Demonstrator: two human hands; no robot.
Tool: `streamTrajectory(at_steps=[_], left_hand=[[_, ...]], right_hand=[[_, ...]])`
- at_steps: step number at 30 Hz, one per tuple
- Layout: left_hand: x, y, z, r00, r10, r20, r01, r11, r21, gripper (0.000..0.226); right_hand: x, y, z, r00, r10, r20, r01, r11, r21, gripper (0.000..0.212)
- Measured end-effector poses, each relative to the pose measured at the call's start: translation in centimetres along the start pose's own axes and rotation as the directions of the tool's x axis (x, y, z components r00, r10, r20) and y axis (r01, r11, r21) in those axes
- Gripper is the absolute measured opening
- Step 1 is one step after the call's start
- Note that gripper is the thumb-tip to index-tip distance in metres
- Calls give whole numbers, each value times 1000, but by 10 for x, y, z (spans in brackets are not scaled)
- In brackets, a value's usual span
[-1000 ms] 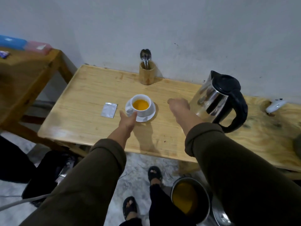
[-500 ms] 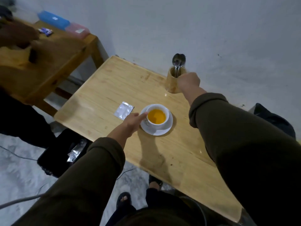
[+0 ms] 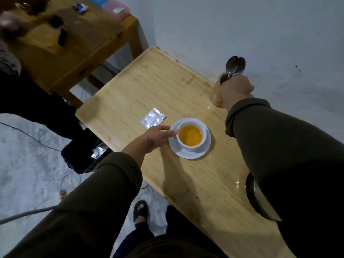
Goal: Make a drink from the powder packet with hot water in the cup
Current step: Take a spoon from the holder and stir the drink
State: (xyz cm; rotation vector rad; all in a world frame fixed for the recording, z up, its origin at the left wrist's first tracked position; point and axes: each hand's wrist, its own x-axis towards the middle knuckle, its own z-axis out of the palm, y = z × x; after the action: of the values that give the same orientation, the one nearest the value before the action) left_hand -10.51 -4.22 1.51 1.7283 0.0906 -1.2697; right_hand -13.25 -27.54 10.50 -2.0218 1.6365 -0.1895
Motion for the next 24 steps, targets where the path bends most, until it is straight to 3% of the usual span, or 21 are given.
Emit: streamTrajectory(at_steps=[5,9,24], left_hand=[[-3,4,1,999,-36,9,36,998,-46,50],[-4,6,0,999,-42,16,43,997,-59,54],[1,4,-2,999,-40,7,40,997,-71,55]], right_hand=[[12,3,10,998,1,67,-2,1000,18,39],[21,0,16,1000,11,-27,-11,1000,-10,32],[34,5,25,998,-29,-54,26,998,-54,30]])
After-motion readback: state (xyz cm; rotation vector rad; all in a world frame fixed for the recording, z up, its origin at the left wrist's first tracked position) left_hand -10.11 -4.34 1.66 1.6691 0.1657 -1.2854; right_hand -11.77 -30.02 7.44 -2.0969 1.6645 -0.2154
